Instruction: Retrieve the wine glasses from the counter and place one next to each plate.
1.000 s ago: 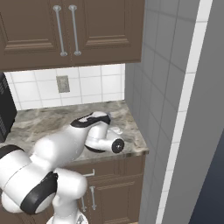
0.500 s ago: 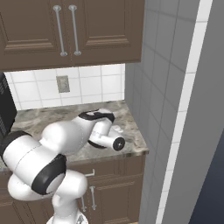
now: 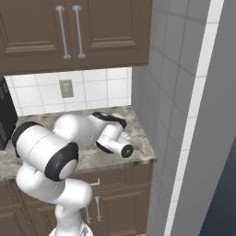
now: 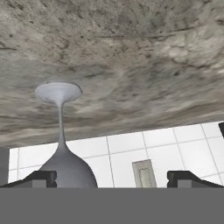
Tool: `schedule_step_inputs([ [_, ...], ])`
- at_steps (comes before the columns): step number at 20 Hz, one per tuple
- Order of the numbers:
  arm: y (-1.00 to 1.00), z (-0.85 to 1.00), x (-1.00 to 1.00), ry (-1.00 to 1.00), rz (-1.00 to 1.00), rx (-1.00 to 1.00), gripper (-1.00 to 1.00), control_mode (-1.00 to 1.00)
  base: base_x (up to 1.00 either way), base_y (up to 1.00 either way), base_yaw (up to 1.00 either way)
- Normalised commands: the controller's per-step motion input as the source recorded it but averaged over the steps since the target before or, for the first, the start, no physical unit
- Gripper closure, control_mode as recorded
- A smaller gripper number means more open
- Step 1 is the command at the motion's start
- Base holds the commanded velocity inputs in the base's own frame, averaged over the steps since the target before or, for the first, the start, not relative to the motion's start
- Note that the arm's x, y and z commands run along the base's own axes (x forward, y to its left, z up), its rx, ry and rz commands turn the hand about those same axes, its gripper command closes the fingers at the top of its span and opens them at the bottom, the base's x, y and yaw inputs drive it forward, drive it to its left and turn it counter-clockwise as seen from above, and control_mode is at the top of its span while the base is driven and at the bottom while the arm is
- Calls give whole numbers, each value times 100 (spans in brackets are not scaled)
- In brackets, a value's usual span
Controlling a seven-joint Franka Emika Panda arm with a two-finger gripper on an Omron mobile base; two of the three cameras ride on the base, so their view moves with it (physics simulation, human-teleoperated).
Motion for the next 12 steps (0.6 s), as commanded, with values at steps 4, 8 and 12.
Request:
schedule_step_inputs([
  [4,0,-23,24,0,0,5,-100,-100,0,0,0],
  [8,0,-23,20,0,0,2,-100,-100,0,0,0],
  [12,0,-14,24,0,0,0,-100,-100,0,0,0],
])
